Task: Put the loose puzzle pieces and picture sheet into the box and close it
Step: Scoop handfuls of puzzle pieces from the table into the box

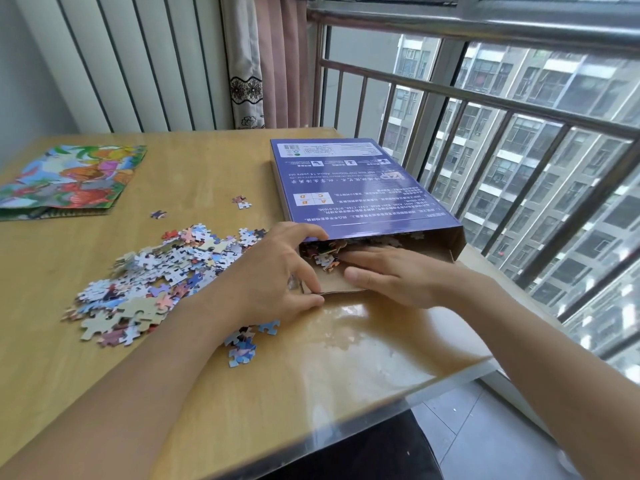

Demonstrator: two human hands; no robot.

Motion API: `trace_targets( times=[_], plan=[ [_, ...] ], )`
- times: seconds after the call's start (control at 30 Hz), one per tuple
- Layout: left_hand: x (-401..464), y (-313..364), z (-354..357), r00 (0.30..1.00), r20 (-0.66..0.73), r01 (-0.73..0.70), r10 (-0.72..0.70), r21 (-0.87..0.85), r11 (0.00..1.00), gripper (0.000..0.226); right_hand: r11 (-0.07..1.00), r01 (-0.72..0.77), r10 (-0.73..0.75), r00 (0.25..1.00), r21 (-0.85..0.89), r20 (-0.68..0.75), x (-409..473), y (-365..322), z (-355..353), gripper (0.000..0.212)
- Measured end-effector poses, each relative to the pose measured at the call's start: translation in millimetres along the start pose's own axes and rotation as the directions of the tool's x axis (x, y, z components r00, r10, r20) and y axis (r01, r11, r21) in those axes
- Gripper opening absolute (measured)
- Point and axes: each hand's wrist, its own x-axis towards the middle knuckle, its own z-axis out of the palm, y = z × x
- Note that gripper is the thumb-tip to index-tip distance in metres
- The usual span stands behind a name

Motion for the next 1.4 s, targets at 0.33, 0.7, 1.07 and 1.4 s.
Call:
trace_targets(
  times=[0.33, 0.7, 1.07, 1.4],
  plan=[
    [-0.8, 2.6, -1.9, 1.0, 0.004, 0.008, -0.008, 0.018, 1.0, 0.002, 0.983, 0.019, -0.07, 0.959, -0.182, -0.275, -37.3, 20.6, -2.0, 0.046],
    [0.9, 0.1, -1.6, 1.0, 0.012, 0.018, -0.018, -0.007, 1.0, 0.005, 0.974, -0.223, 0.218, 0.972, -0.051, -0.091, 3.9, 45.4, -8.0, 0.071],
    [1.0, -5.5, -1.8, 1.0, 0.004, -0.005, 0.005, -0.012, 1.0, 0.006, 0.975, 0.201, -0.201, 0.98, 0.096, -0.011, -1.7, -28.9, 20.8, 0.062],
    [0.4, -7.1, -2.8, 1.0, 0.007, 0.002, -0.002, -0.002, 1.0, 0.005, 0.996, -0.064, 0.067, 0.997, 0.063, -0.042, 32.9, 9.4, -4.3, 0.051]
  ],
)
